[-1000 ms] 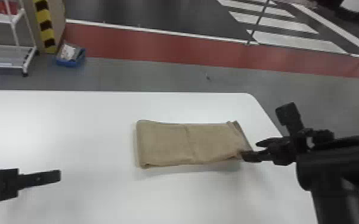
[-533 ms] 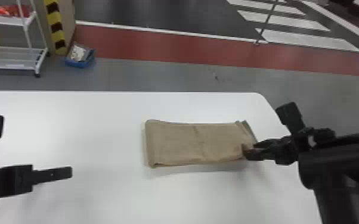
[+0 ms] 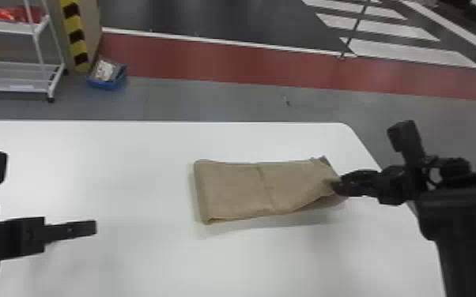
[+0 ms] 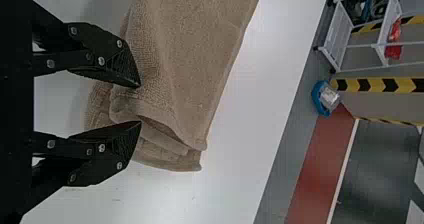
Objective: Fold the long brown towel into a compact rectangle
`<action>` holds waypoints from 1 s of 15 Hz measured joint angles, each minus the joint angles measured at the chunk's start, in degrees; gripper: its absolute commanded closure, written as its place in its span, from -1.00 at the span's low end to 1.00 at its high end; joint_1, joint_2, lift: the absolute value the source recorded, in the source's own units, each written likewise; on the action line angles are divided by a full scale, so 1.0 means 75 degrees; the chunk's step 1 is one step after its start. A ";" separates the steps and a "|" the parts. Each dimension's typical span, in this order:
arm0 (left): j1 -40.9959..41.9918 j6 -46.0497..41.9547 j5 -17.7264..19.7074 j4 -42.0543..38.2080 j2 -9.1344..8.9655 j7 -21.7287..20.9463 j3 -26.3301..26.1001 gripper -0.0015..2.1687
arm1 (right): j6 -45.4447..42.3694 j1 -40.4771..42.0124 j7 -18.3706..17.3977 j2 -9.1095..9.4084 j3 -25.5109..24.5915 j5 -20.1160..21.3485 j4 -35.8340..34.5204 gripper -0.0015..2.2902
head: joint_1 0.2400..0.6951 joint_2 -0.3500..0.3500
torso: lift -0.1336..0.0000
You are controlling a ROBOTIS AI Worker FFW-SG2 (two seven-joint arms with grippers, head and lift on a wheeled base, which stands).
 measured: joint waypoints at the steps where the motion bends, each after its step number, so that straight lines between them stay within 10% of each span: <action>1: -0.0003 0.0000 0.0000 0.0009 0.0000 -0.0016 0.0000 -0.86 | -0.0460 -0.0024 0.0305 -0.0047 -0.0030 0.0034 -0.0039 -0.35 | 1.00 -0.68 | -0.85; 7: 0.0039 0.0000 0.0000 0.0033 0.0000 -0.0086 0.0000 -0.86 | -0.1812 -0.0005 0.0880 -0.0223 0.0021 0.0977 0.0122 -0.79 | 1.00 -0.71 | -0.85; 15: 0.0046 0.0000 0.0000 0.0072 0.0000 -0.0088 -0.0077 -0.86 | 0.1425 -0.1013 -0.0288 -0.0139 -0.0320 0.0038 0.1214 -0.79 | 1.00 -0.87 | -0.85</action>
